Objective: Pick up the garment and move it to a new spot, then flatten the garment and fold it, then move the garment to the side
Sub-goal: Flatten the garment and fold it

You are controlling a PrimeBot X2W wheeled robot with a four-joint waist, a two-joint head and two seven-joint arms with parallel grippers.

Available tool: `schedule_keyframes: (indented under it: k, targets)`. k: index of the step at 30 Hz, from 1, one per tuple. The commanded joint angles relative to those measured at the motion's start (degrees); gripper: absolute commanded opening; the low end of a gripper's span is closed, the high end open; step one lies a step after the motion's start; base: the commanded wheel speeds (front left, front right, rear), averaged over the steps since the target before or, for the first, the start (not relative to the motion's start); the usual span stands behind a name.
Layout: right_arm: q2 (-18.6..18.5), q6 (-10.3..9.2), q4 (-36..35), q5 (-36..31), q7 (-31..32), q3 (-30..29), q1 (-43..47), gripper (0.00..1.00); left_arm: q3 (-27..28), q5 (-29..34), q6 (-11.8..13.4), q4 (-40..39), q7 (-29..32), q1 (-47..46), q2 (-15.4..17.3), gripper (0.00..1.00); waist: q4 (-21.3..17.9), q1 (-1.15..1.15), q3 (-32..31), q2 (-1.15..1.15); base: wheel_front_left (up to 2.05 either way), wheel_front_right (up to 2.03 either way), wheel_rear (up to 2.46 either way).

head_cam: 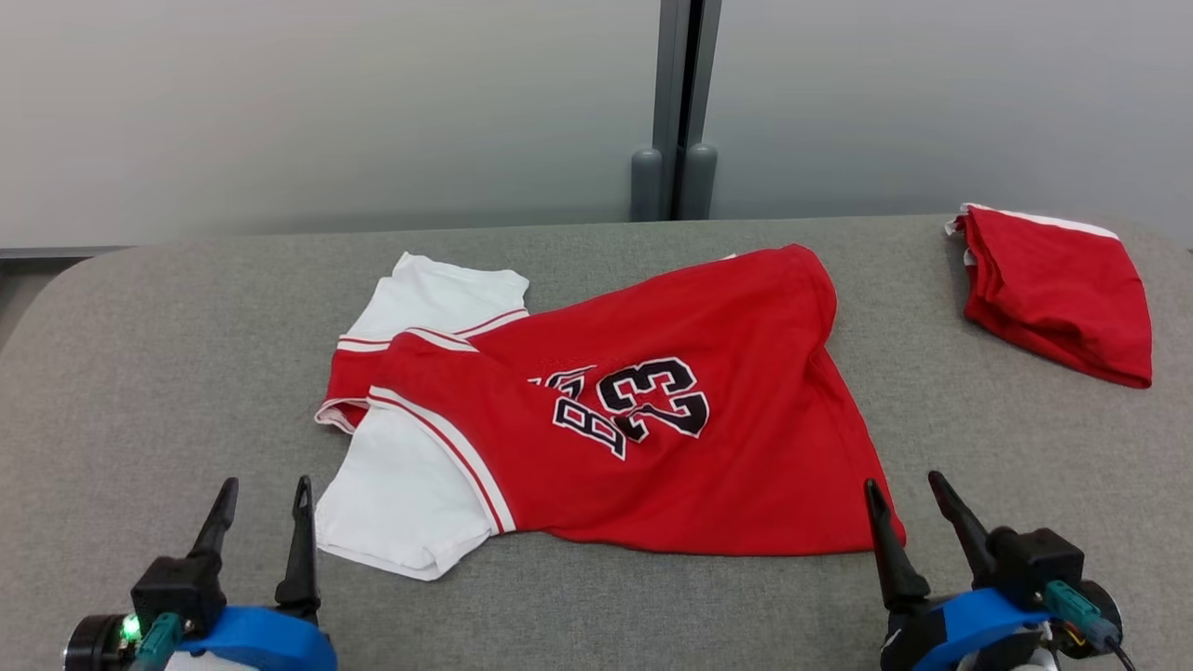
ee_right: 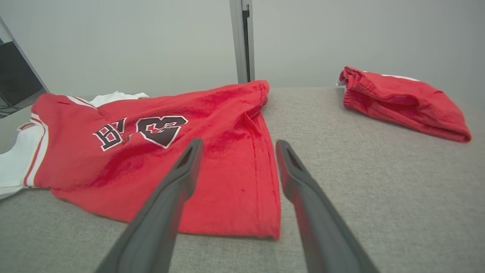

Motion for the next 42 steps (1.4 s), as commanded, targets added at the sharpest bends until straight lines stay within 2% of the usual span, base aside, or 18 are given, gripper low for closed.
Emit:
schedule_keyframes:
  k: [1, 7, 13, 20, 27, 28, 29, 30, 36, 42]
  targets:
    - [-0.6, 0.01, 1.3, -0.6, -0.2, 0.0, -1.7, 1.0, -0.8, -0.4, -0.1, 1.2, -0.2, -1.7, 0.6, 1.0, 0.0, -0.01, 0.7, -0.01, 0.0, 0.0, 0.0]
    - [-1.2, 0.01, 11.4, -2.3, 0.1, 0.3, -9.9, 1.0, -5.5, -2.9, -0.1, 11.0, -0.2, -8.5, 3.2, 1.0, -1.1, -0.01, 4.1, -0.01, 0.0, 0.0, 0.0]
    - [-1.1, 0.01, 19.9, -2.5, 0.3, 0.9, -14.1, 1.0, -9.5, -6.3, -0.1, 21.1, -0.2, -13.0, 4.8, 1.0, -2.0, -0.01, 5.6, -0.01, 0.0, 0.0, 0.0]
    - [-1.1, 0.01, 27.2, -1.9, 0.1, 1.6, -16.1, 1.0, -14.0, -11.9, -0.1, 28.4, -0.2, -15.6, 5.2, 1.0, -2.3, -0.01, 6.6, -0.01, 0.0, 0.0, 0.0]
    - [-0.5, 0.02, 32.3, -0.2, 0.2, 3.9, -16.9, 1.0, -19.6, -17.7, -0.1, 33.9, 0.2, -16.6, 4.0, 1.0, -2.4, -0.01, 6.9, -0.01, 0.0, 0.0, 0.0]
    - [-0.2, 0.02, 32.8, 0.6, 0.3, 4.5, -16.8, 0.45, -20.6, -18.4, -0.1, 34.3, 0.2, -16.5, 3.8, 0.38, -2.3, -0.01, 6.7, -0.01, 0.0, 0.0, 0.0]
    - [0.0, 0.08, 33.2, 1.2, 0.2, 5.2, -16.4, 0.29, -21.5, -19.2, -0.1, 34.5, 0.2, -16.3, 3.5, 0.15, -2.2, -0.01, 6.4, -0.01, 0.0, 0.0, 0.0]
    - [0.2, 0.09, 33.4, 2.0, 0.2, 5.8, -15.9, 0.0, -22.6, -19.9, -0.1, 34.9, 0.3, -16.0, 3.3, 0.0, -2.0, -0.01, 6.0, -0.01, 0.0, 0.0, 0.0]
    - [0.1, 0.07, 28.7, 6.7, 0.1, 9.3, -12.0, 0.0, -25.6, -24.3, -0.1, 32.1, 0.1, -14.2, 3.9, 0.0, -1.6, -0.01, 3.7, -0.01, 0.0, 0.0, 0.0]
    - [-1.3, 0.02, 19.5, 8.9, -0.1, 10.4, -13.1, 0.0, -24.2, -26.1, -0.1, 22.5, -0.1, -14.9, 6.0, 0.0, -1.8, -0.01, 2.6, -0.01, 0.0, 0.0, 0.0]
